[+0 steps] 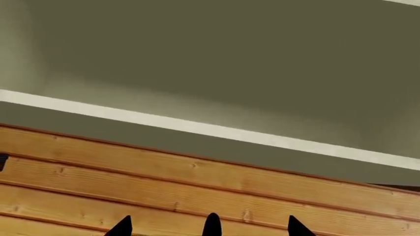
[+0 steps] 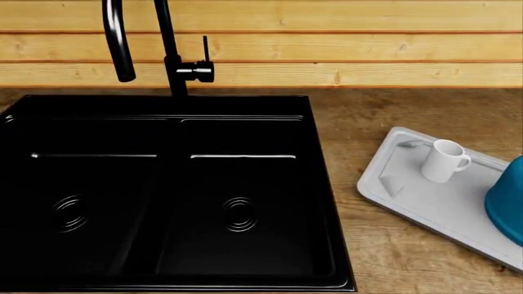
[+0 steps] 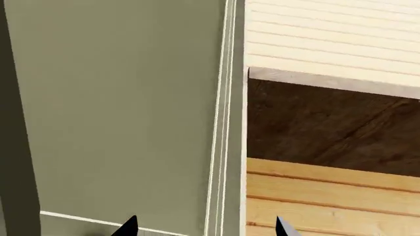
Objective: Pick the kettle from the counter and place it on the tray. Then pick the mug from the cabinet and place it on the tray. Then close the cabinet doors.
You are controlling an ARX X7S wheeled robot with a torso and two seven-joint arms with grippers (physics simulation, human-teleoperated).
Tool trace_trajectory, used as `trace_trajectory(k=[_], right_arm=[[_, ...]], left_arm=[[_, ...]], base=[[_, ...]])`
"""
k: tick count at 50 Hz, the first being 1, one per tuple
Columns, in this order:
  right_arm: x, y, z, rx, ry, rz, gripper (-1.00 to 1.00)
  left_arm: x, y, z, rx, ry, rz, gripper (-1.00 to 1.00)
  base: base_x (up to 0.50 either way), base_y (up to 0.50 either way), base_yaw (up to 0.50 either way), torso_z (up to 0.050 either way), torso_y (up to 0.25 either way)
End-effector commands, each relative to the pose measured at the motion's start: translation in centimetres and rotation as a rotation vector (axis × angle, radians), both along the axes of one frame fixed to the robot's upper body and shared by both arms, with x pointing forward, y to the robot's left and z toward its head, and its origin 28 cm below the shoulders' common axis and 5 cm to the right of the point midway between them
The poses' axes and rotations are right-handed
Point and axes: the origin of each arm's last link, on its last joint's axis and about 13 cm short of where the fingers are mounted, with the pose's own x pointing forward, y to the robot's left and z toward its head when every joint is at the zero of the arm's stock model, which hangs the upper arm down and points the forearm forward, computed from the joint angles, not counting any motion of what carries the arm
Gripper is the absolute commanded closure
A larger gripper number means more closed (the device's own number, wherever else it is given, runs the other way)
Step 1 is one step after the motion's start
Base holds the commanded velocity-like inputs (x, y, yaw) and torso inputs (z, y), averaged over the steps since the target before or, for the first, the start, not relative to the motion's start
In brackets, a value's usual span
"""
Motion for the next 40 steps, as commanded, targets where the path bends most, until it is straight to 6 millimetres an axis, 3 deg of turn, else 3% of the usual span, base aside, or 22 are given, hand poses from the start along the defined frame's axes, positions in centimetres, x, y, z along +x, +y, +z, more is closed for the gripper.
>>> trace_trajectory(k=[1,17,40], right_arm=[[2.5,3.3,-0.3,-0.037,0.052,0.174,-1.0],[6.6,5.6,-1.3,0.026,0.191,0.405,-1.0],[10.5,8.1,-2.6,0.079,0.296,0.673,-1.0]], left_arm=[[-0.1,0.3,-0.2,-0.003,0.001,0.006,-1.0],[-0.1,0.5,-0.3,0.001,-0.002,0.009,-1.0],[0.1,0.6,-0.1,-0.007,0.0,0.0,-1.0]], base=[[0.0,0.0,0.0,0.0,0.0],[0.0,0.0,0.0,0.001,0.0],[0.0,0.0,0.0,0.0,0.0]])
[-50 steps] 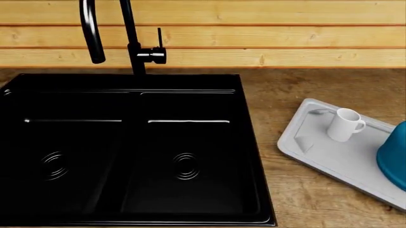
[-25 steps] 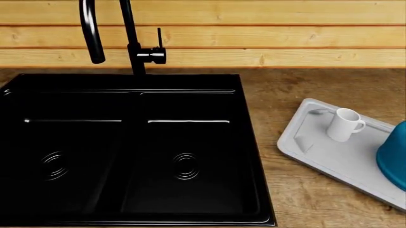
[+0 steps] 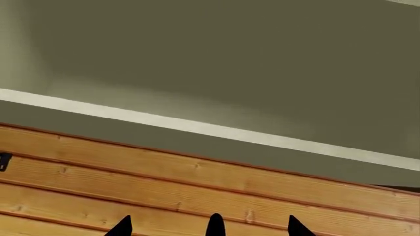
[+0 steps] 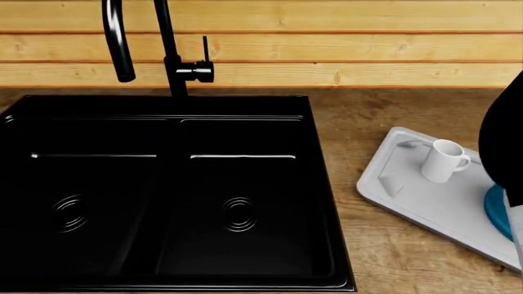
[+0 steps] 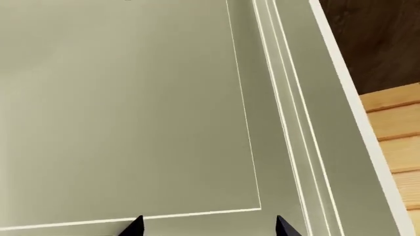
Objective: Pick the kettle from the counter and place it on the tray. Then pick the mug from the cabinet and place it on the tray. Then close the cabinet doors.
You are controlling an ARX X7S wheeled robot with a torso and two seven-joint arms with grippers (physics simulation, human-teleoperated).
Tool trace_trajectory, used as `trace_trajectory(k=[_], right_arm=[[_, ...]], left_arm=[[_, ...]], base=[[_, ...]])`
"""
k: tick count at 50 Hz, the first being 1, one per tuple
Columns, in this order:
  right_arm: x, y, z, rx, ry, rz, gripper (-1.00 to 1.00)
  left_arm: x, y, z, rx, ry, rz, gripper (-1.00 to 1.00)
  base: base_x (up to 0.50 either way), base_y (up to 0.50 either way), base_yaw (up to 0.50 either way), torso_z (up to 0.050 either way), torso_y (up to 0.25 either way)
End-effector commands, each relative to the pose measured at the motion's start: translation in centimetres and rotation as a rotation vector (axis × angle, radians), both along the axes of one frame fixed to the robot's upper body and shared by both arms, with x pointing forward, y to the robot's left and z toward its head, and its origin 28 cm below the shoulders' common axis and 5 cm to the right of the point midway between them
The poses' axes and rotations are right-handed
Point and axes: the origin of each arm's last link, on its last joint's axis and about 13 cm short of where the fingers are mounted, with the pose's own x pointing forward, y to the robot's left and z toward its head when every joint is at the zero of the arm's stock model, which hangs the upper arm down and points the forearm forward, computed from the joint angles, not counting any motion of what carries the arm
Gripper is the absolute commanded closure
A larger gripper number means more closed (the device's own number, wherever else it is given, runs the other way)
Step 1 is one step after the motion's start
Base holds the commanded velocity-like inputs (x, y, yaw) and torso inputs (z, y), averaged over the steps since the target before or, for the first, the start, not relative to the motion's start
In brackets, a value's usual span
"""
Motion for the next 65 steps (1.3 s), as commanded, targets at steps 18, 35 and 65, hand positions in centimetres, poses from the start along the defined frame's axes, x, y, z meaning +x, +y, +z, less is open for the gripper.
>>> trace_trajectory(k=[18,35,65], right_arm=[[6.3,5.3,-4.8,-0.103,0.267,0.353,-1.0],[7.3,5.6,-5.5,-0.061,0.348,0.437,-1.0],[-1.0,6.0,-1.3,-0.121,0.205,0.618,-1.0]], left_arm=[[0.1,0.3,-0.7,-0.005,0.006,-0.001,-1.0],[0.2,0.5,-1.2,-0.012,0.014,0.003,-1.0],[0.2,0.3,-0.8,-0.016,0.013,-0.003,-1.0]], base=[[0.0,0.0,0.0,0.0,0.0],[0.0,0.0,0.0,0.0,0.0],[0.0,0.0,0.0,0.0,0.0]])
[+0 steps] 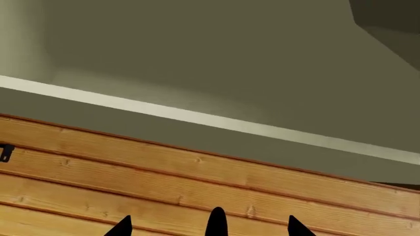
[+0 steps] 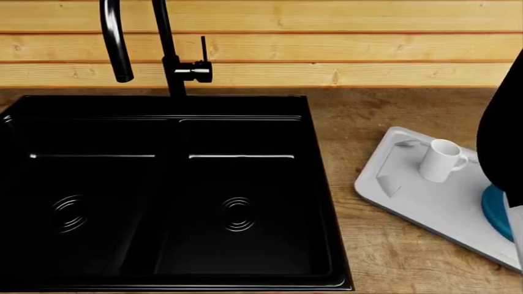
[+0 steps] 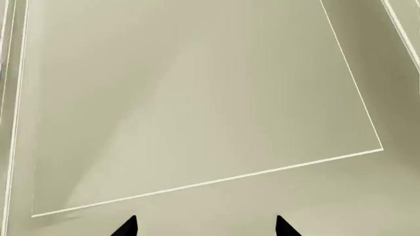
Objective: Pick the kettle from the counter and place it on the tray. Then pick the mug from the cabinet and place it on the tray. Then close the cabinet doors.
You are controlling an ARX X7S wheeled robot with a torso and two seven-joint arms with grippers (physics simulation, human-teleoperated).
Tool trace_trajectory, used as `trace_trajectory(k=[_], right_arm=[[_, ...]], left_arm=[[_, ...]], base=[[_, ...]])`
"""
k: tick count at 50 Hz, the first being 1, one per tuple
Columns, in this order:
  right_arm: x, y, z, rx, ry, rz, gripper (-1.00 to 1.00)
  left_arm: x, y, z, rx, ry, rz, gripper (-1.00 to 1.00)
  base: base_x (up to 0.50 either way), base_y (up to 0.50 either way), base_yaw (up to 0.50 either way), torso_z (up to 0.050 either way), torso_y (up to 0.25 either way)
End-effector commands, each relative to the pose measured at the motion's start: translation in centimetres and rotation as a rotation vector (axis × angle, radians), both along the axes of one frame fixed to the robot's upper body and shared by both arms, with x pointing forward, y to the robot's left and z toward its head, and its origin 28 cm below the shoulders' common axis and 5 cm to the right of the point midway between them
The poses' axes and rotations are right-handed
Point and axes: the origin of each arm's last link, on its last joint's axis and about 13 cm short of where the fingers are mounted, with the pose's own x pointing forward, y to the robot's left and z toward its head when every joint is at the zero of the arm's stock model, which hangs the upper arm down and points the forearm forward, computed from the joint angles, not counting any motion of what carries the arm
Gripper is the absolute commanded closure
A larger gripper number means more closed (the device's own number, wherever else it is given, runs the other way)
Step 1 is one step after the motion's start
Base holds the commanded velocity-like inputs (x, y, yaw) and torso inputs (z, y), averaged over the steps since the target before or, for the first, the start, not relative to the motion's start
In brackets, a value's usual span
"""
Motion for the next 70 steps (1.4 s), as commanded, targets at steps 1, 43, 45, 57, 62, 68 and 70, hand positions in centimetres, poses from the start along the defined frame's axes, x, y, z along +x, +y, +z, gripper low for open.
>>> trace_trajectory(k=[1,43,45,57,62,68,70], right_arm=[[-0.5,3.1,-1.5,-0.135,0.04,0.234,-1.0],[10.6,3.4,-8.4,-0.218,0.306,-0.012,-1.0],[11.0,3.5,-8.9,-0.231,0.323,-0.022,-1.0],[13.4,3.9,-11.8,-0.304,0.42,-0.083,-1.0],[14.2,4.0,-12.9,-0.333,0.452,-0.096,-1.0],[14.9,4.1,-14.1,-0.364,0.485,-0.113,-1.0],[15.2,4.1,-14.5,-0.373,0.498,-0.118,-1.0]], left_arm=[[0.1,-0.1,-0.1,0.0,0.001,-0.004,-1.0],[0.5,0.4,-1.2,-0.011,0.019,0.001,-1.0],[0.5,0.4,-1.2,-0.015,0.02,0.002,-1.0],[0.6,0.6,-1.5,-0.019,0.026,0.005,-1.0],[0.7,0.6,-1.7,-0.019,0.029,0.004,-1.0],[0.7,0.6,-1.7,-0.023,0.031,0.004,-1.0],[0.7,0.6,-1.8,-0.022,0.033,0.003,-1.0]], base=[[0.0,0.0,0.0,0.0,0.0],[0.0,0.0,0.0,0.0,0.0],[0.0,0.0,0.0,0.0,0.0],[0.0,0.0,0.0,0.0,0.0],[0.0,0.0,0.0,0.0,0.0],[0.0,0.0,0.0,0.0,0.0],[0.0,0.0,0.0,0.0,0.0]])
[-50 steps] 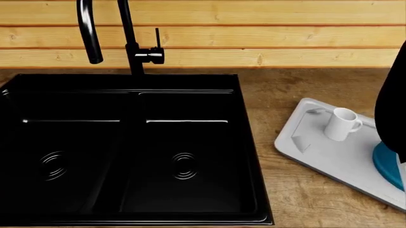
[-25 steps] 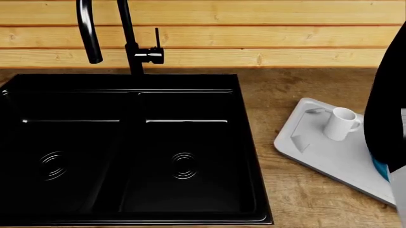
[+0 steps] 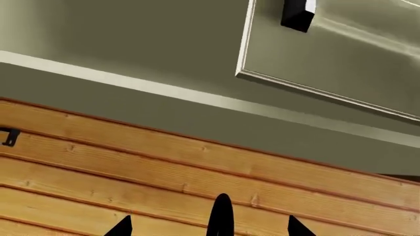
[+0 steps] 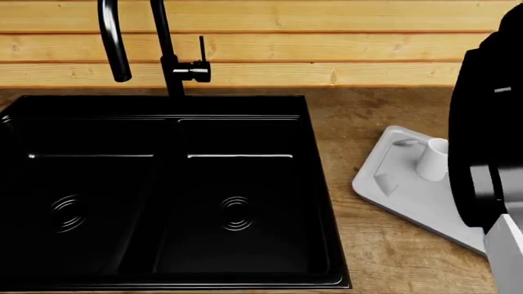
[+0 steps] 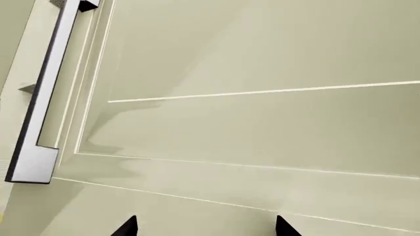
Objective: Pick the kettle from the counter and place it on the tray. Then pick the mug from the cabinet and place it on the tray. Then close the cabinet doors.
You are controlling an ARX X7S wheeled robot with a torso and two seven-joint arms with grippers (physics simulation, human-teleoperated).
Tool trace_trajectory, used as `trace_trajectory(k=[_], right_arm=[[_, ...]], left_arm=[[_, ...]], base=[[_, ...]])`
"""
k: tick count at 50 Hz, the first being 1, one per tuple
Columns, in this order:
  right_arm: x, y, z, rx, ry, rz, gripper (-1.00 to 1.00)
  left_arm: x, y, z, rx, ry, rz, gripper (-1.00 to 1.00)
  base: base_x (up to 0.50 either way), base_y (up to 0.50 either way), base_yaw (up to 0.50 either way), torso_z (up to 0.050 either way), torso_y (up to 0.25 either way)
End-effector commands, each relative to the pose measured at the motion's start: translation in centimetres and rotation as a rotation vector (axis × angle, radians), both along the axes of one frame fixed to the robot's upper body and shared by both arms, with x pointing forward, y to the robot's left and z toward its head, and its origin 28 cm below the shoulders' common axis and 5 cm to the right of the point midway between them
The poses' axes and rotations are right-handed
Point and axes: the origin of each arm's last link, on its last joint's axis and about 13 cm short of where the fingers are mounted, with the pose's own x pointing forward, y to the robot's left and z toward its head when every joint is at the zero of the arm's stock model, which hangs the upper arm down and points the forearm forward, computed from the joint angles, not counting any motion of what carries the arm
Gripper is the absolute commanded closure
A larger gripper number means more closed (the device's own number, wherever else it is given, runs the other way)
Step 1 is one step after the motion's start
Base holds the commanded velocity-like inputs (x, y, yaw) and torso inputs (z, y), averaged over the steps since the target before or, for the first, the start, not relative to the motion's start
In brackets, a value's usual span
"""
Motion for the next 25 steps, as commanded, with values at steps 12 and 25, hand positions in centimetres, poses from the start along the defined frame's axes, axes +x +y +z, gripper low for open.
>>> trace_trajectory(k=[12,25], right_arm=[[10.4,0.7,-10.8,-0.118,0.676,-0.085,-1.0],[10.8,0.8,-11.5,-0.138,0.701,-0.105,-1.0]], left_arm=[[0.2,0.1,-0.4,-0.006,0.01,0.0,-1.0],[0.3,0.3,-0.7,-0.011,0.015,0.005,-1.0]], base=[[0.0,0.0,0.0,0.0,0.0],[0.0,0.0,0.0,0.0,0.0]])
